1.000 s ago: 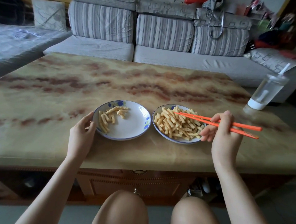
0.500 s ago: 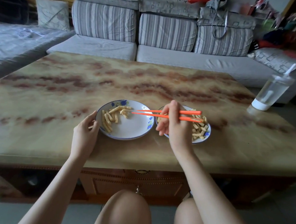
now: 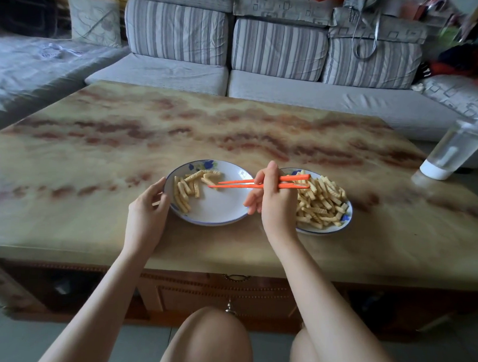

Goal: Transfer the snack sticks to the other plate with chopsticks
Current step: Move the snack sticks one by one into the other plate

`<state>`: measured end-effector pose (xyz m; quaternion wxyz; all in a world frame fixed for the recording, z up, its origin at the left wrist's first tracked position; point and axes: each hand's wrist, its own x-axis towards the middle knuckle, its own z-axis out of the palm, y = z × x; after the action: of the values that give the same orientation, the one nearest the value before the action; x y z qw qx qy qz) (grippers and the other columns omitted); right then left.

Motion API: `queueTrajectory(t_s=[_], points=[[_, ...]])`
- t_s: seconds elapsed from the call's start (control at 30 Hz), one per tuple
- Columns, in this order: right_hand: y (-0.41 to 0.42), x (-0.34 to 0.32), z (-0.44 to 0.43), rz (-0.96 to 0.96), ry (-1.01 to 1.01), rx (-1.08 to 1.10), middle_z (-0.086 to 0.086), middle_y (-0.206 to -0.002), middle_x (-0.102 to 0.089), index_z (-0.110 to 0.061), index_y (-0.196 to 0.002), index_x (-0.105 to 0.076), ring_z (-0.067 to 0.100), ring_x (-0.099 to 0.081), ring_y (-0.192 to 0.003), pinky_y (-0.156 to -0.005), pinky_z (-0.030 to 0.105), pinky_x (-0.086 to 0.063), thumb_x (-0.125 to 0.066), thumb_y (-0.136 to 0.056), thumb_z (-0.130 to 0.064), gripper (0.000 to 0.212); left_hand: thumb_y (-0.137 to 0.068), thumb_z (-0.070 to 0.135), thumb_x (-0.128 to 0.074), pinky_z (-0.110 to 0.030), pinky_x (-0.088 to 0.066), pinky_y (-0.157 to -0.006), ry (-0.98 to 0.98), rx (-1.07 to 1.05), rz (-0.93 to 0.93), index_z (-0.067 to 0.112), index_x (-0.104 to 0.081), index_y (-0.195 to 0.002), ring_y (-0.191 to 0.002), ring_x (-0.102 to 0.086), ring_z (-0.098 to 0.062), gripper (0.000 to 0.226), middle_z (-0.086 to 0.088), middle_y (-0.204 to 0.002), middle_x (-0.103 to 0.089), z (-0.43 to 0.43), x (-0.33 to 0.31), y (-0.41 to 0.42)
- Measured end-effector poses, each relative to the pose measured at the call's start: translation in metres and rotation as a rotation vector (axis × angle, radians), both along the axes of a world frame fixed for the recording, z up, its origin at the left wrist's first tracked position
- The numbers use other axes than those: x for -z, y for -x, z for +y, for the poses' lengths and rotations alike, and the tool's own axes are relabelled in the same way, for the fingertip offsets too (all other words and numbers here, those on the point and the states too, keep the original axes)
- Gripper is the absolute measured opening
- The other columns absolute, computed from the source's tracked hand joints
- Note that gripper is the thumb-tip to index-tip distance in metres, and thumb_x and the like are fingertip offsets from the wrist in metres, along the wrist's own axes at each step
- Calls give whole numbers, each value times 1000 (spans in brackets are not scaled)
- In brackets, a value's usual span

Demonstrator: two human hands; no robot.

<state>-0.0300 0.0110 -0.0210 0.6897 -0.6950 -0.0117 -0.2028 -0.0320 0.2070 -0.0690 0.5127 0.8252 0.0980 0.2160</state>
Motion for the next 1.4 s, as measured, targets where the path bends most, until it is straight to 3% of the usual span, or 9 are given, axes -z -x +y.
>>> queueTrajectory(t_s=[0.33,0.53,0.67,0.83,0.97,1.23,1.4], points=[[21,-9,-29,-53,-79,71,22,-45,-52,-10,-66,-51,26,-46,-33,-37,23,-36,-35,-104,-30,46,-93,11,-49,7,-31,-64,-19,8,-10,16,-58,-130,-92,-51,1,39,13,-101,-56,0,0,1],[38,-25,-65,-112,-116,167,7,-38,-51,-10,-70,-47,18,-45,-31,-35,19,-35,-31,-105,-27,42,-93,11,-49,6,-32,-63,-27,15,-12,16,-57,-131,-93,-51,0,39,12,-101,-57,-1,0,2],[47,-31,-100,-158,-81,299,8,-38,-51,-12,-70,-47,17,-46,-31,-35,18,-33,-30,-105,-27,42,-93,11,-49,6,-31,-63,-19,10,-2,17,-58,-131,-91,-52,-2,39,11,-100,-58,0,1,1],[55,-26,-124,-149,-43,368,8,-40,-53,-13,-69,-47,19,-46,-31,-36,23,-31,-30,-105,-28,42,-94,13,-48,-9,-35,-73,-8,10,9,17,-57,-131,-93,-52,-1,39,6,-109,-62,-1,1,2],[58,-21,-126,-122,14,358,9,-41,-55,-10,-70,-49,19,-45,-31,-36,22,-30,-32,-104,-27,42,-94,13,-48,-17,-34,-81,-7,6,6,16,-57,-131,-97,-50,0,38,-1,-119,-64,-2,-1,3],[59,-34,-109,-186,-44,310,11,-41,-52,-9,-73,-48,18,-44,-31,-35,18,-30,-30,-105,-24,39,-95,15,-48,-16,-35,-80,-7,15,6,17,-57,-132,-99,-50,0,38,-2,-122,-63,-1,0,2],[37,-30,-77,-117,-105,169,7,-39,-50,-9,-73,-50,15,-44,-31,-34,17,-32,-32,-105,-27,41,-95,16,-49,-16,-35,-79,-7,13,7,17,-57,-131,-99,-51,0,38,-1,-122,-63,0,1,1]])
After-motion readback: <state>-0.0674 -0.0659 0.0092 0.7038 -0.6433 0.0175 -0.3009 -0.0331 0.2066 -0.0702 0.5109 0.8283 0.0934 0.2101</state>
